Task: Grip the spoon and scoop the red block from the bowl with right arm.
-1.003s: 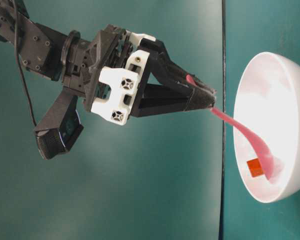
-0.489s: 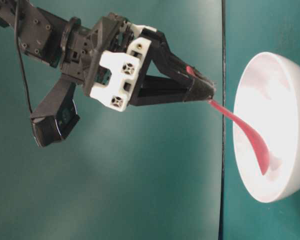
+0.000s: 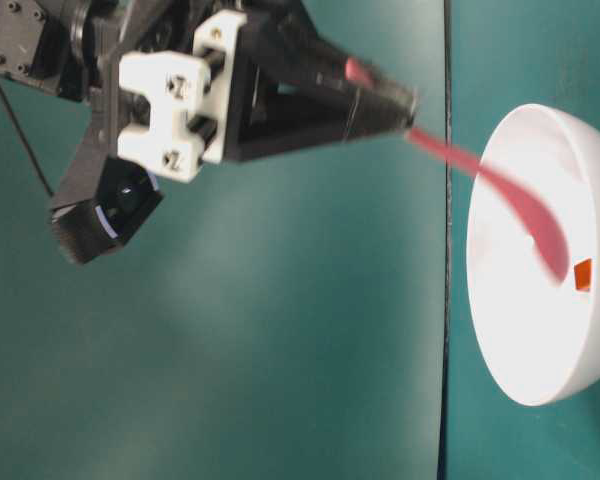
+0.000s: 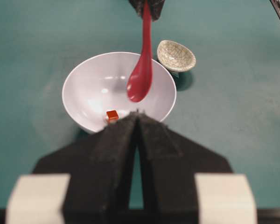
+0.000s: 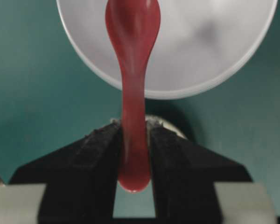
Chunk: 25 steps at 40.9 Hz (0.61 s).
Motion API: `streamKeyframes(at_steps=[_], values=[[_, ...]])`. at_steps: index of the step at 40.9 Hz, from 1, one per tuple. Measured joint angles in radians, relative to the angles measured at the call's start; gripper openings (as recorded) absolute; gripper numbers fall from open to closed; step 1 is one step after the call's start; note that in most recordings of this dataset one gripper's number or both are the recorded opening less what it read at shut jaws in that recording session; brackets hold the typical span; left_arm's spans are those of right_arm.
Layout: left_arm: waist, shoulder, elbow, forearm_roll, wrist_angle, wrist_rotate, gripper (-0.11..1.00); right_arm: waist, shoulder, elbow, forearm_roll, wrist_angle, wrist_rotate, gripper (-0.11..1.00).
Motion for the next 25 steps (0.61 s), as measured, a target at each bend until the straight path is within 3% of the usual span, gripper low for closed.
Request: streamKeyframes(at_steps=[25], values=[[-0.002,0.000,0.000,0.000,0.000,0.002,0.00,-0.005,0.051,0.028,0.000,-0.069,-0.005,0.25]])
